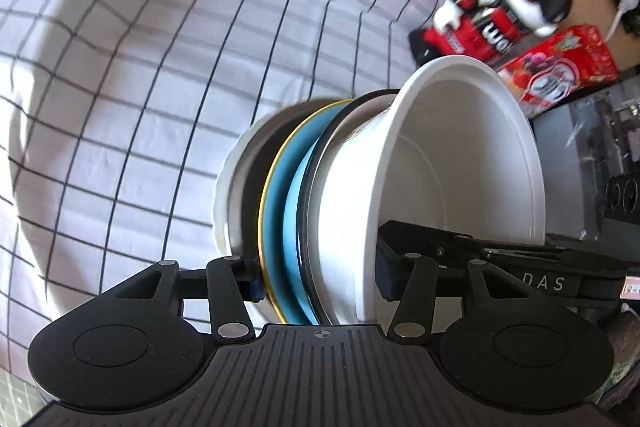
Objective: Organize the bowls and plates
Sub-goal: 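Lift the bowl stack and carry it toward the white plate with both tools, then lower the bowl stack onto the white plate with both tools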
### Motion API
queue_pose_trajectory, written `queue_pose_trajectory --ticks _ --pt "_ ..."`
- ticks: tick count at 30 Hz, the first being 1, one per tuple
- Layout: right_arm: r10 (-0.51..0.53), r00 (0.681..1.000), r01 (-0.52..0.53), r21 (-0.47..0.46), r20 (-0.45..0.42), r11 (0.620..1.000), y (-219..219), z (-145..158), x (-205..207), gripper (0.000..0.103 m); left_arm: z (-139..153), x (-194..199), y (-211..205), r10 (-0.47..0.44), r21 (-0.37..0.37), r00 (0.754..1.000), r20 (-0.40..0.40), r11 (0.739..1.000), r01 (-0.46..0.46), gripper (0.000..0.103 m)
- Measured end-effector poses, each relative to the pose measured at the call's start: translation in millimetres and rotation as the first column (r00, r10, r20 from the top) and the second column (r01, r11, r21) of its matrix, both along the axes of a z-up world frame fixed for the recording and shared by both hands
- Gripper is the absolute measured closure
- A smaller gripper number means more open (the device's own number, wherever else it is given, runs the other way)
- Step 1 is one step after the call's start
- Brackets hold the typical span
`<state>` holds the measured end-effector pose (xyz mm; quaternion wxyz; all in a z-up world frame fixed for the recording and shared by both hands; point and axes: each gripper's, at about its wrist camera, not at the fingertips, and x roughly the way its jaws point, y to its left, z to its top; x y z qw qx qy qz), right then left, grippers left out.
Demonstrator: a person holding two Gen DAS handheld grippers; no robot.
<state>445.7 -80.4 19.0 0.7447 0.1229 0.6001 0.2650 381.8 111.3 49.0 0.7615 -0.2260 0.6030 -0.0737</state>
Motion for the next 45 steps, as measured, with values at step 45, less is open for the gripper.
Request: queue_pose_trajectory --ticks 45 --pt "-0.006 1.000 0.004 -0.139 -0.012 0.990 5 13 -5 0.060 -1 30 3 -0.241 0.111 0.970 -0.012 0.964 0.241 0.072"
